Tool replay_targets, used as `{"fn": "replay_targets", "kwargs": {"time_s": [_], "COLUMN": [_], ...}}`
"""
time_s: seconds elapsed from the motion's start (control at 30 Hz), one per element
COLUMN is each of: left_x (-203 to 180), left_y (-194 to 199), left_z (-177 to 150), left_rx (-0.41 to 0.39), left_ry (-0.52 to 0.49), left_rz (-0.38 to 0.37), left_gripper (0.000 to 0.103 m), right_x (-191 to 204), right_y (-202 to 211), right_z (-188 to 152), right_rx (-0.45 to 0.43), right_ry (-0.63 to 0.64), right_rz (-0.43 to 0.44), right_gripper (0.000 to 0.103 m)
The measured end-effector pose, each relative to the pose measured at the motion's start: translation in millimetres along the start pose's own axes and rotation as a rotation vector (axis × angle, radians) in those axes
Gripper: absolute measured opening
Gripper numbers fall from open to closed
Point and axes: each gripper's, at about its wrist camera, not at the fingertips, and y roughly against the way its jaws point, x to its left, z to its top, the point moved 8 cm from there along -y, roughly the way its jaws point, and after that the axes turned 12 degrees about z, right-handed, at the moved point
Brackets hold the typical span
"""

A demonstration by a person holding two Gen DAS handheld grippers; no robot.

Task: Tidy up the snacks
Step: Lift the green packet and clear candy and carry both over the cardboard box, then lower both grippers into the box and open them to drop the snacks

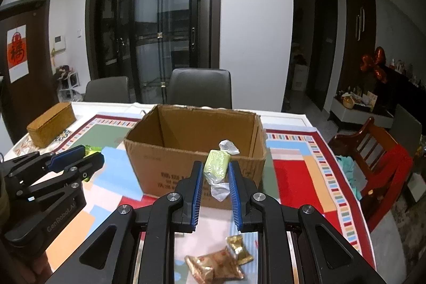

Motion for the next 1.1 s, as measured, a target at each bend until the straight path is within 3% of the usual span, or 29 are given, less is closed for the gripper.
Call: {"fn": "replay_targets", "kwargs": {"time_s": [0.67,1.1], "left_x": [-8,-7], "left_y": [-28,-60], "left_z": [54,68], "left_rx": [-0.072,-0.053], "left_ry": [-0.016,-0.004], "left_rz": [-0.014,-0.024], "left_gripper": [0.026,0.026], "right_x": [-19,-25], "right_y": [-21,-43], "right_z": [41,61], "right_rx": [-0.045,-0.048], "right_ry": [0.011,0.018], "right_rz": [-0.042,-0.051], "right_gripper": [0.021,0.021]}}
